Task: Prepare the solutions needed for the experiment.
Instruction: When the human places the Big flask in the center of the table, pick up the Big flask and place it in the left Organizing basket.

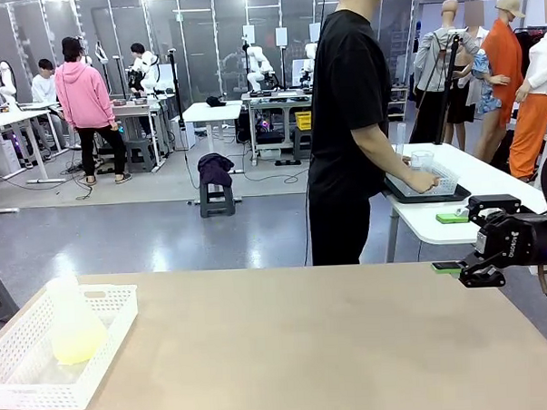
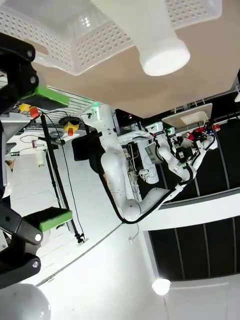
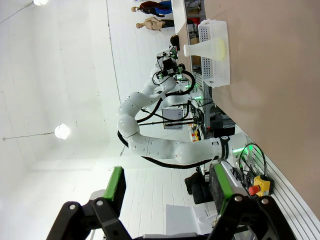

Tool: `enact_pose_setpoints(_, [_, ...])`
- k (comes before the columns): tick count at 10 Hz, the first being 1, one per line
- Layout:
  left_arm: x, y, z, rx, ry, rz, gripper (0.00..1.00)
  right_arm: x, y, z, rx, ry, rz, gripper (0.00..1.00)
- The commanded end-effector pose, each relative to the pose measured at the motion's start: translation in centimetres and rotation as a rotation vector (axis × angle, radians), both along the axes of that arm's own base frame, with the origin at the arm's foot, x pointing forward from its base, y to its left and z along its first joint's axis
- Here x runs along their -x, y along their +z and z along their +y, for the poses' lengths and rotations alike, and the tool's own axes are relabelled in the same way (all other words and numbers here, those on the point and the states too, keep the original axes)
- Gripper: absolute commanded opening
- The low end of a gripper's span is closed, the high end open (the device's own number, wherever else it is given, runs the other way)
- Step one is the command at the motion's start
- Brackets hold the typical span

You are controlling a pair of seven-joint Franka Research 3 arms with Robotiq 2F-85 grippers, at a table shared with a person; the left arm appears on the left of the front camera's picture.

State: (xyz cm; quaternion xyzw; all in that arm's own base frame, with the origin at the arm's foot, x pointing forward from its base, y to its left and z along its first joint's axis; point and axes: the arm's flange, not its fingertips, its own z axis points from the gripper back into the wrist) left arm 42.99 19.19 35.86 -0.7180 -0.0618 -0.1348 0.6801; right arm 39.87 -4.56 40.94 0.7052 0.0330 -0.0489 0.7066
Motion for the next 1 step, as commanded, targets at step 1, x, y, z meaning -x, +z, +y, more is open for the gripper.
enact_pose_setpoints(1, [0.15, 0.15, -0.36, 0.037, 0.001, -0.005, 1.0, 0.0, 0.12, 0.06, -0.008, 0.002, -0.016, 0.86])
